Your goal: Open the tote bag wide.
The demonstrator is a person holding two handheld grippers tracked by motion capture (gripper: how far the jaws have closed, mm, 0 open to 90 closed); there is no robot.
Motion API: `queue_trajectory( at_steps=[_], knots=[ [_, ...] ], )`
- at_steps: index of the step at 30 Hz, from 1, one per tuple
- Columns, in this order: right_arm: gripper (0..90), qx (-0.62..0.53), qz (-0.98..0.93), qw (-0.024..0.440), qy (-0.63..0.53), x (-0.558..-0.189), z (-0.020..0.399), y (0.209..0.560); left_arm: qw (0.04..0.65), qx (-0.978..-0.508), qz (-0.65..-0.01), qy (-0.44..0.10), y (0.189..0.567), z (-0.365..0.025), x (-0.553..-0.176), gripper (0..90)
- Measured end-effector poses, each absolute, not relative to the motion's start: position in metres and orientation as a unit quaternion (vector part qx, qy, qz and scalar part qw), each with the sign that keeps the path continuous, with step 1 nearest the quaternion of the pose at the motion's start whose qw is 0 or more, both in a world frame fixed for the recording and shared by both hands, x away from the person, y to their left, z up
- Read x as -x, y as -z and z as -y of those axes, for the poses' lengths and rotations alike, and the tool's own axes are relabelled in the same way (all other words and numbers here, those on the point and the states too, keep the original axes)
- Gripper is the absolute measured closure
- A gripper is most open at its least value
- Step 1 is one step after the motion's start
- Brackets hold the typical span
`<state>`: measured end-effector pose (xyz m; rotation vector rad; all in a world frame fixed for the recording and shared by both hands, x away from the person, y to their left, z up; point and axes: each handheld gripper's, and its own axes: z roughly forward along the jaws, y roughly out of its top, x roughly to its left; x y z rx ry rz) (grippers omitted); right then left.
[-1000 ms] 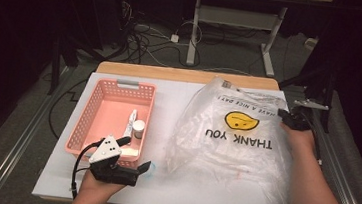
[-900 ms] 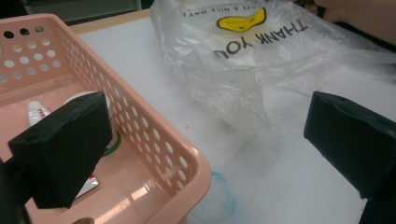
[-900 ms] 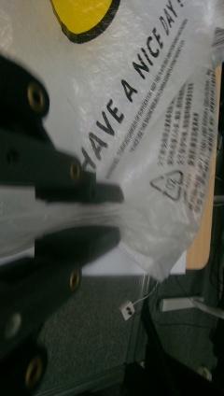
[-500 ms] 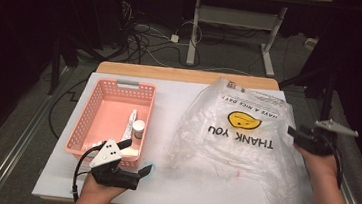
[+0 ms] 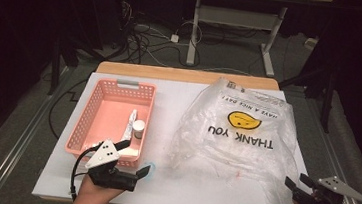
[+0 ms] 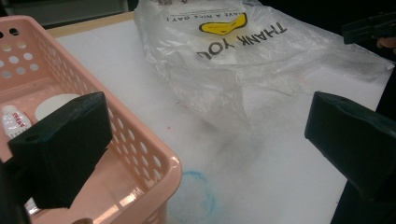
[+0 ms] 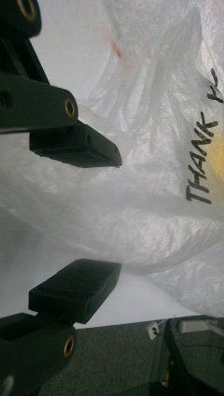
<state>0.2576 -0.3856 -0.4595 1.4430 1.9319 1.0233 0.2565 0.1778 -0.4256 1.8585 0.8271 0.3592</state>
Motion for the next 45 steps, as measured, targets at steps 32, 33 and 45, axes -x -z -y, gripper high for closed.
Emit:
queue_trajectory(
  at_steps=[32,33,45],
  knots=[
    [73.5,-0.399,-0.813,0.185,-0.381,-0.205,0.307,0.462,0.513,-0.780,-0.333,-0.134,0.429,-0.167,-0.265,0.1],
    [73.5,-0.400,-0.808,0.190,-0.389,-0.204,0.308,0.459,0.513,-0.780,-0.333,-0.134,0.429,-0.167,-0.265,0.1],
    [55.0,-0.358,-0.771,0.235,-0.472,-0.226,0.275,0.413,0.510,-0.781,-0.334,-0.135,0.430,-0.166,-0.265,0.1]
  ],
)
